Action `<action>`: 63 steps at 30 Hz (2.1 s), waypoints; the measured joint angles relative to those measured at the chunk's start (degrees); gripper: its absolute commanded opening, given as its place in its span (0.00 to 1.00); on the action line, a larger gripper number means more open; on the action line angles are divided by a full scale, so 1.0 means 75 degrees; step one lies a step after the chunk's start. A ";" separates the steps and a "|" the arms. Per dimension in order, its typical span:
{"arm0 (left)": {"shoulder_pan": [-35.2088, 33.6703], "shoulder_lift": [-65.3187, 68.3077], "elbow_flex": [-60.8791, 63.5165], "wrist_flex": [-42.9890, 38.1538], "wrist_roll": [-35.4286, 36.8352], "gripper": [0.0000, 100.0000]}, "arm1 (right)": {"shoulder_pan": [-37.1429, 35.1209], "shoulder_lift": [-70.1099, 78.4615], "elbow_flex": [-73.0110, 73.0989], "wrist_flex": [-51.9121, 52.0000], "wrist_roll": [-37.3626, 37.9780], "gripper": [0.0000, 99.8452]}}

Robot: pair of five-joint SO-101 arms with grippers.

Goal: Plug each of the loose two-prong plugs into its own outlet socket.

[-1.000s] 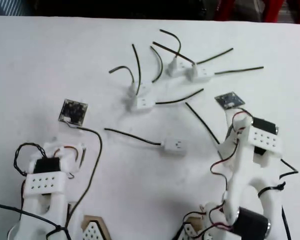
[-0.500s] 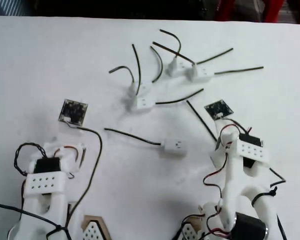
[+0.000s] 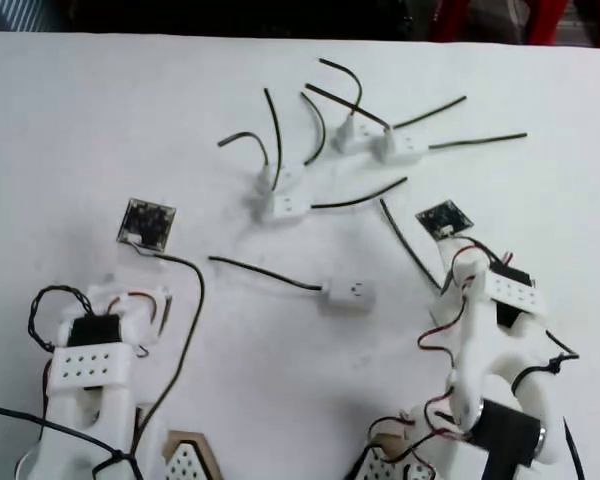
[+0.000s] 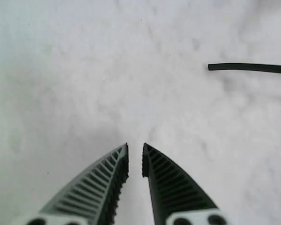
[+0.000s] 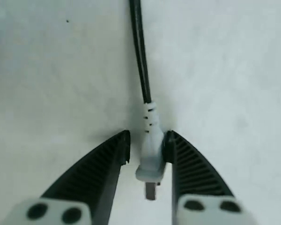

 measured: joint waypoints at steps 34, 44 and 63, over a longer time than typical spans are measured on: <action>0.0000 0.0000 0.0000 0.0000 0.0000 0.08 | 0.0141 0.0211 -0.1125 0.1278 0.0023 0.03; 0.0000 0.0000 0.0000 0.0000 0.0000 0.08 | 0.0152 0.0715 -0.1278 0.1219 0.0035 0.02; 0.0000 0.0000 -0.0047 0.0000 0.0000 0.07 | -0.0996 -0.3305 -0.1887 0.3481 -0.1840 0.02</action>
